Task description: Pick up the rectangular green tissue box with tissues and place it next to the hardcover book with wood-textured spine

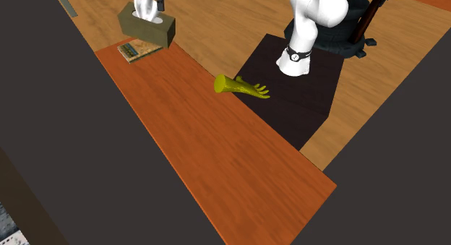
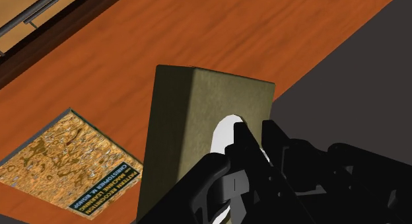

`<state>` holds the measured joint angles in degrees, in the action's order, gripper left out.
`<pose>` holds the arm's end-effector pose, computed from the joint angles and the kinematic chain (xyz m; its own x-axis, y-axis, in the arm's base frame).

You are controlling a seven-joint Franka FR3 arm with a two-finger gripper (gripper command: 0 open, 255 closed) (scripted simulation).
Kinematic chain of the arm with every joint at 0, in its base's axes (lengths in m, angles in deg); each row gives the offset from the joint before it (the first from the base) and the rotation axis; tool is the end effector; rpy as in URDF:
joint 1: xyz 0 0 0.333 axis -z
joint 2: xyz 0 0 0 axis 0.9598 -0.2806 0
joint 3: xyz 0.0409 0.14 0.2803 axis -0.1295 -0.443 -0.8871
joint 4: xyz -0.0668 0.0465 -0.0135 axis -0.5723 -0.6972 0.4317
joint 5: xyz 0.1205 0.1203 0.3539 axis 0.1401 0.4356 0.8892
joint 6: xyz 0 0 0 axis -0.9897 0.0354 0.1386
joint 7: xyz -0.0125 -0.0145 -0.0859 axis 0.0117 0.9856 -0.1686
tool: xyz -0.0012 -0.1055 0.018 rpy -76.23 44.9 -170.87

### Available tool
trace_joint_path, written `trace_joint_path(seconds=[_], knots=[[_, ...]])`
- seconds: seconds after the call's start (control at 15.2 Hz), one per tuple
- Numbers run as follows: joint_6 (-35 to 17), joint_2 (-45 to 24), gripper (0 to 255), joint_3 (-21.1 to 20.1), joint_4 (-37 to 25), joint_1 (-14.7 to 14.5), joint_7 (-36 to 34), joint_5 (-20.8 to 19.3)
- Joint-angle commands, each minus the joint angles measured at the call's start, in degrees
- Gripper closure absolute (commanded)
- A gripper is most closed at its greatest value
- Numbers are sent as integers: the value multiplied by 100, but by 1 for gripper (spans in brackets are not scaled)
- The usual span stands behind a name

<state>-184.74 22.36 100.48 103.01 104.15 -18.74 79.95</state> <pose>0.3186 -0.5053 0.5163 0.5719 -0.8041 0.1626 -0.7243 -0.5880 -0.3601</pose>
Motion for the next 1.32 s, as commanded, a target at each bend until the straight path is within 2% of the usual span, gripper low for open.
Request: trace_joint_path(seconds=[0.0,1.25], knots=[[-132,-15,255,-6,128,-4,63,33],[-1247,-483,255,-103,1019,28,811,631]])
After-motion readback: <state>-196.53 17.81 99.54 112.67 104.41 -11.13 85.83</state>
